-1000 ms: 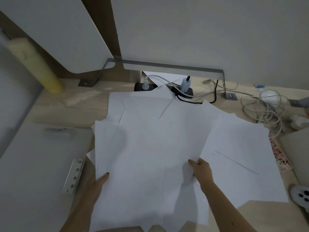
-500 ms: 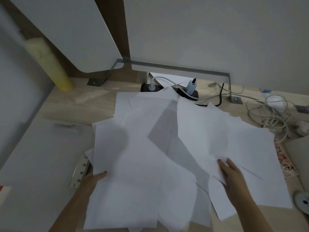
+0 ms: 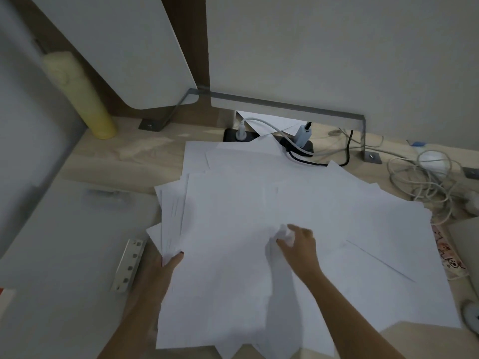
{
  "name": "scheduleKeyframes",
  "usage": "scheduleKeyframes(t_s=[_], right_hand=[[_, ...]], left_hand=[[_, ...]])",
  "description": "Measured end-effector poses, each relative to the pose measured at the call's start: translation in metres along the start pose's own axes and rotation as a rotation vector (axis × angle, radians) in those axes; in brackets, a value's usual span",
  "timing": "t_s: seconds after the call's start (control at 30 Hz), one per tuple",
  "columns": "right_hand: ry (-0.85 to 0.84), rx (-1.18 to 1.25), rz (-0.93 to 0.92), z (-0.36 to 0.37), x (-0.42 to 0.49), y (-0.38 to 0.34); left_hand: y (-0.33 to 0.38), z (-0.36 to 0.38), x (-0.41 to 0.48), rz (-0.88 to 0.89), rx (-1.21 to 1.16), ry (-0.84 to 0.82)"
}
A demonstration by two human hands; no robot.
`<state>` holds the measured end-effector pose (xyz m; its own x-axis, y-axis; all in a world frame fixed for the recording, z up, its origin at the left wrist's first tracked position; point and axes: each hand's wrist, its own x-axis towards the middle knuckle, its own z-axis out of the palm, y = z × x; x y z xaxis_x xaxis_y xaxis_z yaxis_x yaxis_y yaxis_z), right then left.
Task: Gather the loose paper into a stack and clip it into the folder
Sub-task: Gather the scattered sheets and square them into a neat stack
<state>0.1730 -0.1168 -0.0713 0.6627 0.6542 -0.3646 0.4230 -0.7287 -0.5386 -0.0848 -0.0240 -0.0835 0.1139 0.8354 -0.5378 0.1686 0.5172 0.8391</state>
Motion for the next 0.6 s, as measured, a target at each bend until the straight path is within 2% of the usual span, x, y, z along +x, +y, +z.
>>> scheduleKeyframes(t_s=[0.17, 0.3, 0.43, 0.53, 0.6], right_hand=[[-0.082, -0.001, 0.117, 0.000, 0.018, -0.006], [-0.096, 0.034, 0.155, 0.016, 0.011, -0.010], [-0.227, 0.309, 0.277, 0.023, -0.004, -0.020], [-0.272, 0.318, 0.292, 0.024, -0.011, -0.023], [-0.382, 0.386, 0.260, 0.022, -0.016, -0.025]], left_hand=[[-0.012, -0.003, 0.005, -0.005, 0.157, 0.022], [-0.015, -0.003, 0.005, -0.055, 0.005, -0.023], [-0.019, 0.000, 0.004, -0.182, -0.092, -0.064], [-0.016, -0.001, 0.007, -0.261, -0.133, -0.113], [-0.009, -0.002, 0.009, -0.268, -0.127, -0.133]])
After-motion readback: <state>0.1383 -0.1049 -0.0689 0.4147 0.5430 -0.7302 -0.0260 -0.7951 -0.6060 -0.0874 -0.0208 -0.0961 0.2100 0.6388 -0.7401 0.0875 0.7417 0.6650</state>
